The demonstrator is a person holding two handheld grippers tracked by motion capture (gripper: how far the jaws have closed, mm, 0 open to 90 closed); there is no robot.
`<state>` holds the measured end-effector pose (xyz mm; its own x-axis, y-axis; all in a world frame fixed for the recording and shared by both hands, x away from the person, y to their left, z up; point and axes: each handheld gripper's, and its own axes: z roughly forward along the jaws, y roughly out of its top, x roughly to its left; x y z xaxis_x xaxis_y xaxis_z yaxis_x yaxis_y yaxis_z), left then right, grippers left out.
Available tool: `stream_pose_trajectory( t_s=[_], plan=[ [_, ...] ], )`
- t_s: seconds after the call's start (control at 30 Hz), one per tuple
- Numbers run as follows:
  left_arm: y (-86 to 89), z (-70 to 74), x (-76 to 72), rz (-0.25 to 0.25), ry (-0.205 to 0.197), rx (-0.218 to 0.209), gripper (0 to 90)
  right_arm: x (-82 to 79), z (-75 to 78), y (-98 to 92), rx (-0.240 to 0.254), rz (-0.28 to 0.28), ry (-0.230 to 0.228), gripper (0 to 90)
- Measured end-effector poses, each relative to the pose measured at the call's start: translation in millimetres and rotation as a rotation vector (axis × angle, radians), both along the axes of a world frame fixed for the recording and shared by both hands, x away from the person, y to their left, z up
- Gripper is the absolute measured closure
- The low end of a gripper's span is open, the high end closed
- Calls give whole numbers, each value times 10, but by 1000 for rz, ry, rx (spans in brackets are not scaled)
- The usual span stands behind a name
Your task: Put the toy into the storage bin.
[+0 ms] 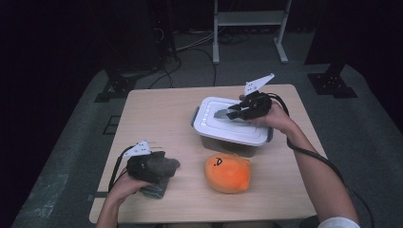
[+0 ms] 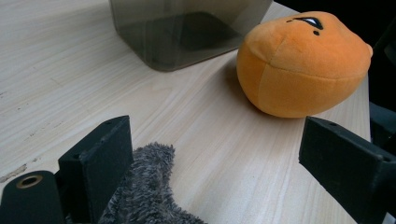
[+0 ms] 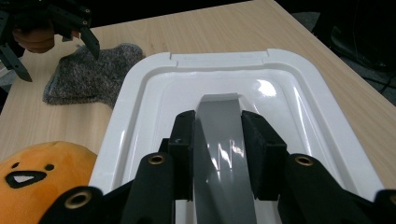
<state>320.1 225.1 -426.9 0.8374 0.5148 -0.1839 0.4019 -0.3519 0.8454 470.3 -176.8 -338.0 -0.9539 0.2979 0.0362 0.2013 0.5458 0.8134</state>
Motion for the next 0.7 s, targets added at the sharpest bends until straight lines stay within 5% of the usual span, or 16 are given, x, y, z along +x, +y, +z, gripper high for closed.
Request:
stream_pose_trajectory(
  t_s=[0.7],
  plan=[
    [-35, -2, -3, -12, 3, 3, 90, -78, 12, 63, -13, 44, 3, 657]
  ],
)
